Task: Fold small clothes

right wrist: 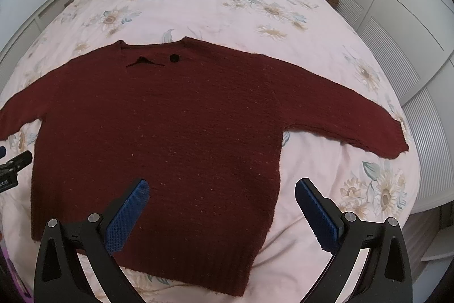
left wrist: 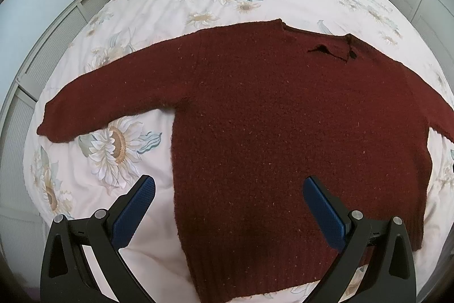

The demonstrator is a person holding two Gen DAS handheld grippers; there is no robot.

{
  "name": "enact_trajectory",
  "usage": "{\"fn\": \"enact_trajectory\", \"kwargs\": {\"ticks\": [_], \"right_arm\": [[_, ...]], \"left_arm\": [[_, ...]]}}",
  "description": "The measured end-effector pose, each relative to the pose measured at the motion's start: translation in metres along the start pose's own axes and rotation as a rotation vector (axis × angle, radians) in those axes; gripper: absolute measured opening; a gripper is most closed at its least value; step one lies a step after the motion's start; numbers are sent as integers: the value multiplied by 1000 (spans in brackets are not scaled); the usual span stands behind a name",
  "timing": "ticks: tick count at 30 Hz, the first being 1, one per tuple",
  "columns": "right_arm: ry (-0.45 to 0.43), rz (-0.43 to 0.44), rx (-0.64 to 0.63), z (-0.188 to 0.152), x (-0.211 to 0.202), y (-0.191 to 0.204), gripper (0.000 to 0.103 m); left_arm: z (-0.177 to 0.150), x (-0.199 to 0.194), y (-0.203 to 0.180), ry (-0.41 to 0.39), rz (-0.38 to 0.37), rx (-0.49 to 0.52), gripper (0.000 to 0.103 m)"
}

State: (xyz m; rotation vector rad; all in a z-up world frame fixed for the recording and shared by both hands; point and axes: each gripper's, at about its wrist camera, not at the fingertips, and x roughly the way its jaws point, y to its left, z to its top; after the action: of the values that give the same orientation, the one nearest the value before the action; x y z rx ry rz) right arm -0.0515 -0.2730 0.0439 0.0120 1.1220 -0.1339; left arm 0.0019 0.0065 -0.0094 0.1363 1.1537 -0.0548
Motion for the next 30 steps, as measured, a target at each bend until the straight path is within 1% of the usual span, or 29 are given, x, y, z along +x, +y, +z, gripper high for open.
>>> {"fn": "enact_trajectory", "kwargs": {"ticks": [6,17,30], "right_arm": [[4,-2,-4,0,0,-1,103],[15,-3,-15,1,3,0,103],[17,-9,-17,1,4,1,103]], "left_arm": [[0,1,-1,5,10,4,102],[0,-1,-3,8,-5,2,102],[0,-1,-3,7,-2,0,102]]}}
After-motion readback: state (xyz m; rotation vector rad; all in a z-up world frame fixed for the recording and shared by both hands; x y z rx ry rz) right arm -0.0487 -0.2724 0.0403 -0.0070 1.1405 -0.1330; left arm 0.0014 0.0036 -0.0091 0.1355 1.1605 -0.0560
